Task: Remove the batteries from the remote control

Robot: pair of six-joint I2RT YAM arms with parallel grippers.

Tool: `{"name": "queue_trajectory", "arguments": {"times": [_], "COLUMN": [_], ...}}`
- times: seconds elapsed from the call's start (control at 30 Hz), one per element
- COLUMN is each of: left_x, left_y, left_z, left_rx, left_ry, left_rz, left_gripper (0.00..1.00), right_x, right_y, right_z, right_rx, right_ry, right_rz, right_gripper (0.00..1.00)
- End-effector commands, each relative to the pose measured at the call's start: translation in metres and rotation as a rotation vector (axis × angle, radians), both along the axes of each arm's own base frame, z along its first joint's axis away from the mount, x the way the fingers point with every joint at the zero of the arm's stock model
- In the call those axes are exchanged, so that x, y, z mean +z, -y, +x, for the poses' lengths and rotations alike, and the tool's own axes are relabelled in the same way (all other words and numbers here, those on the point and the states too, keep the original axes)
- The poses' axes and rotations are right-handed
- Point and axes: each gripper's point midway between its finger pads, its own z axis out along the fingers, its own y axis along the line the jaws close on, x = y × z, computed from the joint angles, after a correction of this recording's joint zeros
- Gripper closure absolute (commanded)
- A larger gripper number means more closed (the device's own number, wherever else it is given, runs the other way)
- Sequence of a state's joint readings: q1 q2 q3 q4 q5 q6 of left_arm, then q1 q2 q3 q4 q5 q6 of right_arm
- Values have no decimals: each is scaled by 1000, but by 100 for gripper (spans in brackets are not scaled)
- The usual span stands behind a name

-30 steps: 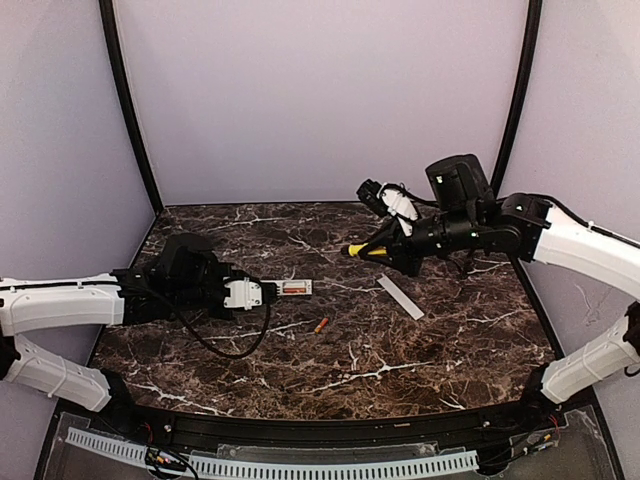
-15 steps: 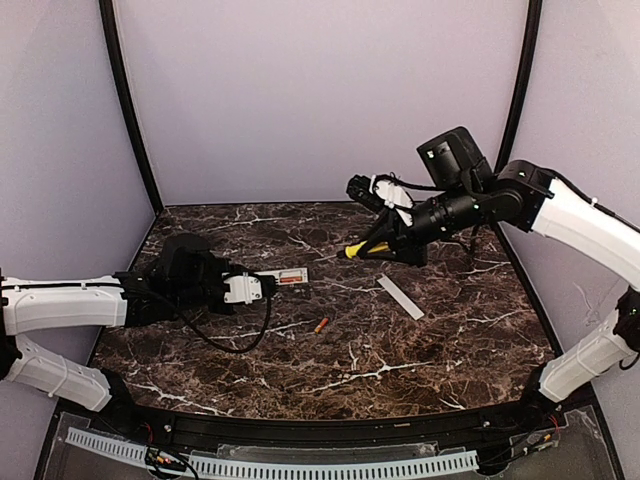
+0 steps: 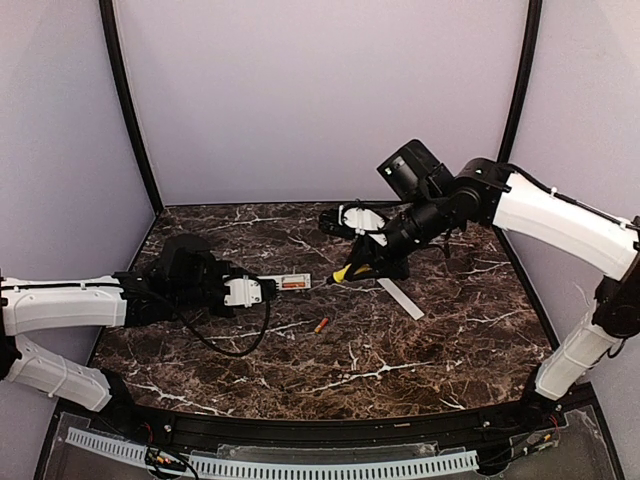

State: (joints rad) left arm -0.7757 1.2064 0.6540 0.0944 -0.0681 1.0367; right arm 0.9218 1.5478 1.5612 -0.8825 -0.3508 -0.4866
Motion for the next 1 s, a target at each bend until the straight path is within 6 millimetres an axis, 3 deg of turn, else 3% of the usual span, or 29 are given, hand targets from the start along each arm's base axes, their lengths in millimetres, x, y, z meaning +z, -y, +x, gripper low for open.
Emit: {"name": "queue_trajectory", "arguments": {"times": [0.0, 0.27, 0.7, 0.97], "left_x": [11, 13, 14, 13], "left_y": [6, 9, 9, 10], "left_z": [-14, -31, -29, -33], "left_rx": [-85, -186, -185, -199], "left_ry": [7, 74, 125, 129], "left_rz": [-44, -27, 14, 21], "left_gripper": [100, 100, 100, 100], "right_x": [9, 6, -10, -25], "right_y": [-12, -27, -37, -39], "right_z": [10, 18, 8, 22], "right_rx": [25, 44, 74, 13], "right_ry": [66, 76, 23, 31], "right_rz": [9, -5, -42, -94], "right_gripper": [100, 100, 100, 100]}}
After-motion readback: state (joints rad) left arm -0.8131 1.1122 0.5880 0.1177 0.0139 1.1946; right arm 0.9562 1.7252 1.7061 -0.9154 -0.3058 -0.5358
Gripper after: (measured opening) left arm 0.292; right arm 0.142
